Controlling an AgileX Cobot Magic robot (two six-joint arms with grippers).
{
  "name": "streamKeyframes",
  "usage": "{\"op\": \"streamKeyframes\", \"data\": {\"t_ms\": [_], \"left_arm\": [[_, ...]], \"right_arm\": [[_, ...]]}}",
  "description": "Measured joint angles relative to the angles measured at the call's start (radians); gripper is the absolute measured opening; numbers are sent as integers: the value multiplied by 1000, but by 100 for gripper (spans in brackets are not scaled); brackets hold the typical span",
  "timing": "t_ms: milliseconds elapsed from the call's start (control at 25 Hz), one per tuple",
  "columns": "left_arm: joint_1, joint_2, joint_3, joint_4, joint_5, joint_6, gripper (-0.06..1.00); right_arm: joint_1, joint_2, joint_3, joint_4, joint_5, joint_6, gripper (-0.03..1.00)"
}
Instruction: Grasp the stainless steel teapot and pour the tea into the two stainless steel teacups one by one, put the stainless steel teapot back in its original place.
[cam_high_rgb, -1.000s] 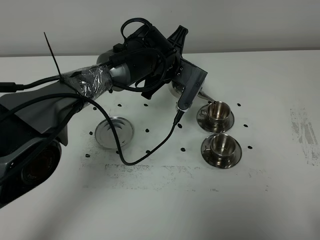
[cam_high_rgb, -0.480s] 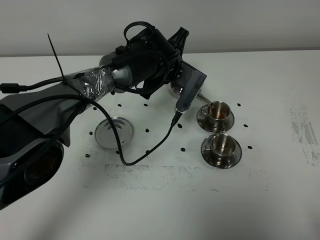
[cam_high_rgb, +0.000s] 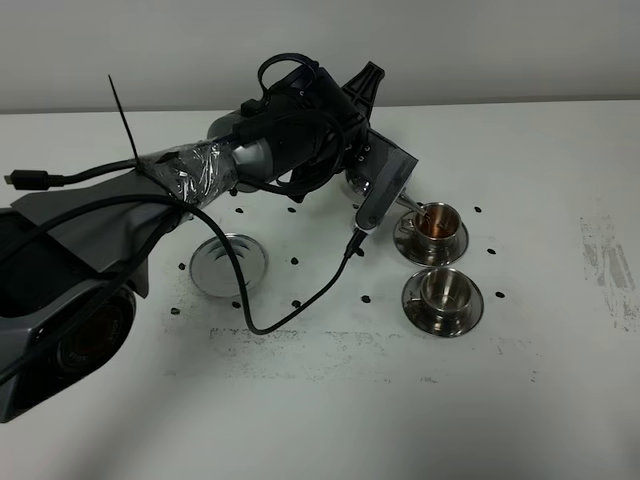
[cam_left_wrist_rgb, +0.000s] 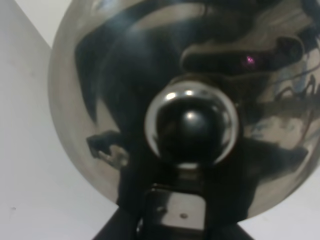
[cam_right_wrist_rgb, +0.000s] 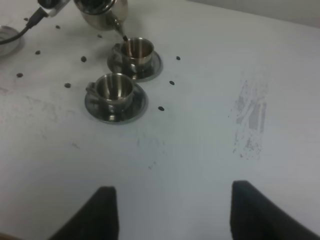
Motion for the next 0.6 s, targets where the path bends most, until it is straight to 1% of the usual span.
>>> {"op": "streamKeyframes", "data": {"t_ms": [240, 600], "left_arm": [[-2, 0, 0, 7, -4, -2, 18], [-2, 0, 0, 42, -17, -27, 18]], "right_arm": [[0, 0, 0, 0, 0, 0, 48], [0, 0, 0, 0, 0, 0, 48]]}}
